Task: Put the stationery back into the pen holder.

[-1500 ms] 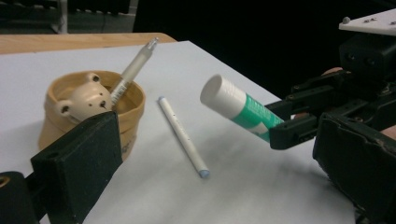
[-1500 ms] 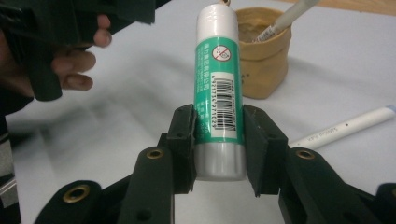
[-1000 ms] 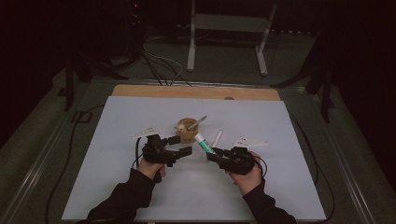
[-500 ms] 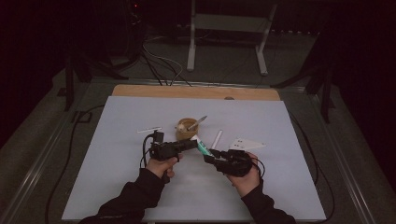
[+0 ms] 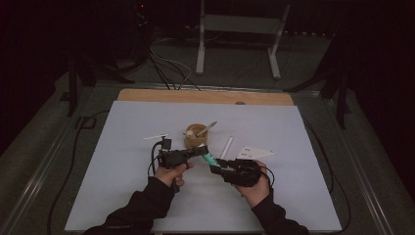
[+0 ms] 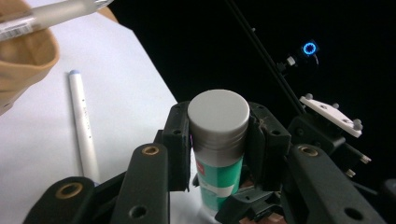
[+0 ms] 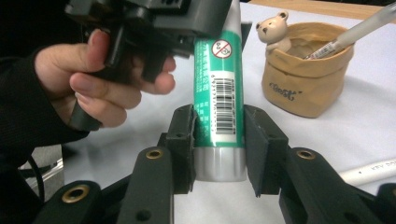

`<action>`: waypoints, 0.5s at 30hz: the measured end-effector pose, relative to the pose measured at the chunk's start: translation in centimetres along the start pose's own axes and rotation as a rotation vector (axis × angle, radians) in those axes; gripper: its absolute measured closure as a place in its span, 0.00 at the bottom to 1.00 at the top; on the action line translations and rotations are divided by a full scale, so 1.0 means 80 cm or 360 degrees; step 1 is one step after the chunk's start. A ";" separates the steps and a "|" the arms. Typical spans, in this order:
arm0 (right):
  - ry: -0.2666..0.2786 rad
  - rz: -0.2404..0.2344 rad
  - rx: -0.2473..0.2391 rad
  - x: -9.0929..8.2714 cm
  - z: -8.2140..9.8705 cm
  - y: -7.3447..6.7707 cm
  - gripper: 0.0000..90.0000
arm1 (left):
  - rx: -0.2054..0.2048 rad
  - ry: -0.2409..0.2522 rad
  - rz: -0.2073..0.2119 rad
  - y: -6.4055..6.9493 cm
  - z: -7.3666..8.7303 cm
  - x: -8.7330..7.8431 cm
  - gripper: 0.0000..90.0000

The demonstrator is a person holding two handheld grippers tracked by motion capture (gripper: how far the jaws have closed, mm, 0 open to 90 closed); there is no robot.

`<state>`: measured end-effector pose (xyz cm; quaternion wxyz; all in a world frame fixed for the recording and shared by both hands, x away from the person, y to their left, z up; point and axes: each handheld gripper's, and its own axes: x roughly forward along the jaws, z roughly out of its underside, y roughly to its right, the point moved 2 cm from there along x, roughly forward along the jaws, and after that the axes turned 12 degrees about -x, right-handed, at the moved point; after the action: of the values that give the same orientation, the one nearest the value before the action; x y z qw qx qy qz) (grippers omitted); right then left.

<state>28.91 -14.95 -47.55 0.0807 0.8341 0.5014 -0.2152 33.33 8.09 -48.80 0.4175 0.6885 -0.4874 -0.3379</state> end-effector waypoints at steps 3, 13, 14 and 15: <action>-0.0029 -0.0002 -0.0001 0.003 0.001 0.000 0.65 | 0.0118 -0.0007 -0.0054 0.006 -0.001 -0.001 0.74; -0.0021 0.0047 0.0019 -0.003 0.002 0.008 0.35 | 0.0342 -0.0039 -0.0189 0.022 -0.006 -0.008 0.74; -0.0020 0.0052 0.0023 -0.004 0.002 0.008 0.34 | 0.0358 -0.0044 -0.0195 0.024 -0.006 -0.008 0.74; -0.0015 0.0051 0.0028 -0.004 0.002 0.008 0.32 | 0.0393 -0.0048 -0.0210 0.026 -0.006 -0.008 0.74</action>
<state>29.33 -15.59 -47.57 0.0792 0.8418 0.4856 -0.2220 32.73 8.42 -46.67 0.2991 0.7600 -0.4852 -0.3123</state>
